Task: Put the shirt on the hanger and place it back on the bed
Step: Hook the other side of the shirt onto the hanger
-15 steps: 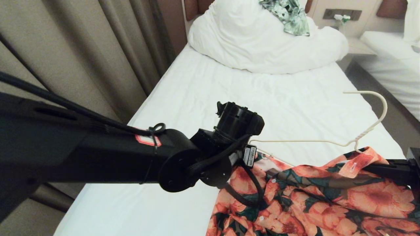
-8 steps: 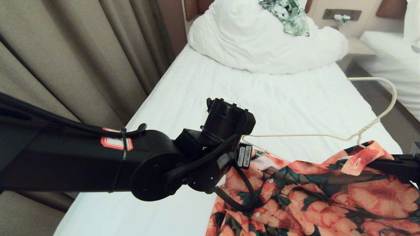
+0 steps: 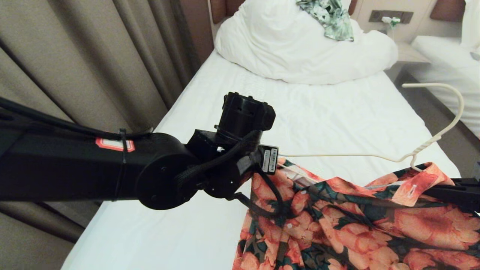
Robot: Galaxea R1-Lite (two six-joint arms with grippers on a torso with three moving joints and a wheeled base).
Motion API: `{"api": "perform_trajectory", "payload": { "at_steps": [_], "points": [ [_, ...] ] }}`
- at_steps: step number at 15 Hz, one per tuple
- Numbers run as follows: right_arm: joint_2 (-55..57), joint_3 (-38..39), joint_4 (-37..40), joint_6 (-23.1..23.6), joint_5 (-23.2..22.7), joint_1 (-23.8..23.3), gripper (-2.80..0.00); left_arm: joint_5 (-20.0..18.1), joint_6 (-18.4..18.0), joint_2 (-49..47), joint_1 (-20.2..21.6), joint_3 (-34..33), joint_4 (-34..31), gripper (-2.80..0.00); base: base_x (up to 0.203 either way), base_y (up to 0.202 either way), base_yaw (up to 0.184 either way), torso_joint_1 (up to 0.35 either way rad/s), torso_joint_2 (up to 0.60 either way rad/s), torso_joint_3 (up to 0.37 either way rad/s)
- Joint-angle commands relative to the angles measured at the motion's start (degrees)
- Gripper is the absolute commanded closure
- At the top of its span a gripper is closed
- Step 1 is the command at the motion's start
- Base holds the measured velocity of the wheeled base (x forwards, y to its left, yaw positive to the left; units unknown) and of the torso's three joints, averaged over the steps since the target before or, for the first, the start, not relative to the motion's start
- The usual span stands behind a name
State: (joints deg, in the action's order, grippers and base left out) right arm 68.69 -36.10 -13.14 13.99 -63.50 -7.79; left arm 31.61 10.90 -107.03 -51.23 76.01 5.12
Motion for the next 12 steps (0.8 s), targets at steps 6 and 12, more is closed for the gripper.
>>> {"api": "perform_trajectory", "payload": {
  "at_steps": [6,12],
  "points": [
    [1.0,-0.3,-0.5,0.2,0.1,-1.0,0.0,1.2,-0.4,3.4,0.0,0.8,-0.4,0.0,0.0,0.0,0.0,0.0,0.0,0.0],
    [3.0,-0.9,-0.8,0.2,0.1,-1.3,0.0,1.5,-1.4,5.3,-0.6,0.6,-0.2,0.0,0.0,0.0,0.0,0.0,0.0,0.0]
  ]
}}
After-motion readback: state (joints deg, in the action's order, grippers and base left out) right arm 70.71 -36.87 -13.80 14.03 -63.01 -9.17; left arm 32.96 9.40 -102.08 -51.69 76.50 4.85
